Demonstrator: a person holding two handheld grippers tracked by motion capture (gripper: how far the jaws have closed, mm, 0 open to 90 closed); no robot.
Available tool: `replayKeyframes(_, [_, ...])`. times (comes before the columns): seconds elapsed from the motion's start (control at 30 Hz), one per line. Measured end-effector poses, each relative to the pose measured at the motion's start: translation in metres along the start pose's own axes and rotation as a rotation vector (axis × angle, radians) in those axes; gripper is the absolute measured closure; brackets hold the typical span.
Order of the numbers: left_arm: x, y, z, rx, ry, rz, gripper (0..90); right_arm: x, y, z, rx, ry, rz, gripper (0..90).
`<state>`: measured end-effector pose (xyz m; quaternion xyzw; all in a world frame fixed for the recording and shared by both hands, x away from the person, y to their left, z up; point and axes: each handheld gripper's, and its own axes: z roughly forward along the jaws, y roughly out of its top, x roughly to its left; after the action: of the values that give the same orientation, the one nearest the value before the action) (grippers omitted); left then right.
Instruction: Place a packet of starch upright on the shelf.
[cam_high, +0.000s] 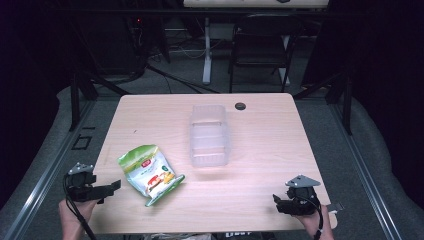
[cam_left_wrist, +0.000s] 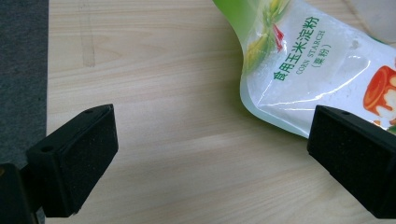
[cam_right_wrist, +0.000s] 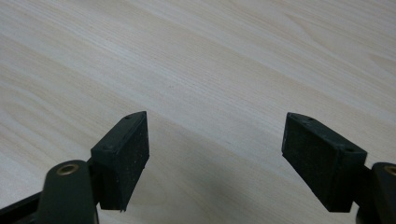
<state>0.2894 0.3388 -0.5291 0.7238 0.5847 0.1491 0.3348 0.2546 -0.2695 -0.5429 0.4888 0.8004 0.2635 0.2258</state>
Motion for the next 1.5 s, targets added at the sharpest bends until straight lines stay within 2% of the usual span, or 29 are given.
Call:
replayKeyframes(0.1, [0.001,-0.001,0.002,-0.016,-0.01,-0.016,1.9,0.0,0.0,0.0,0.006,-0.003,-0.001,22.3])
replayKeyframes(0.23, [0.003,-0.002,0.003,-0.012,-0.026,-0.032,0.4,0.0,0.0,0.001,0.002,-0.002,0.002,22.3])
replayKeyframes(0.43, [0.003,-0.001,0.005,-0.028,-0.026,-0.047,0.2,0.0,0.0,0.001,0.002,-0.003,0.007,22.3])
replayKeyframes(0.53, [0.002,-0.001,0.004,-0.021,-0.02,-0.04,0.2,0.0,0.0,0.0,0.006,-0.001,0.002,22.3])
replayKeyframes(0.67, [0.002,-0.001,0.003,-0.038,-0.016,-0.045,0.2,0.0,0.0,0.001,0.003,0.0,0.006,22.3])
replayKeyframes(0.83, [0.003,0.0,0.004,-0.047,-0.046,-0.057,0.0,0.0,0.0,0.001,0.004,-0.003,0.004,22.3])
replayKeyframes(0.9, [0.002,0.001,0.006,-0.064,-0.051,-0.058,0.1,0.0,0.0,0.001,0.008,-0.001,0.002,22.3])
replayKeyframes(0.93, [0.002,0.001,0.006,-0.054,-0.065,-0.055,0.0,0.0,0.001,0.002,0.004,-0.004,0.004,22.3])
replayKeyframes(1.13, [0.002,0.006,0.01,-0.108,-0.112,-0.053,0.0,0.001,0.001,0.002,0.006,0.0,0.005,22.3])
replayKeyframes(1.17, [0.001,0.008,0.013,-0.137,-0.122,-0.06,0.0,0.001,0.001,0.002,0.01,-0.004,0.001,22.3])
replayKeyframes(1.27, [0.002,0.01,0.015,-0.135,-0.127,-0.056,0.0,0.0,0.001,0.002,0.009,-0.006,0.004,22.2])
replayKeyframes(1.33, [0.003,0.013,0.022,-0.113,-0.143,-0.038,0.0,0.0,0.001,0.002,0.007,-0.009,0.005,22.2])
replayKeyframes(1.37, [0.002,0.013,0.024,-0.118,-0.141,-0.04,0.0,0.0,0.001,0.002,0.01,-0.004,0.002,22.3])
replayKeyframes(1.4, [0.002,0.015,0.026,-0.1,-0.146,-0.035,0.0,0.001,0.001,0.002,0.013,-0.004,0.001,22.2])
replayKeyframes(1.5, [0.001,0.017,0.03,-0.086,-0.153,-0.034,0.0,0.0,0.001,0.003,0.012,-0.004,0.002,22.2])
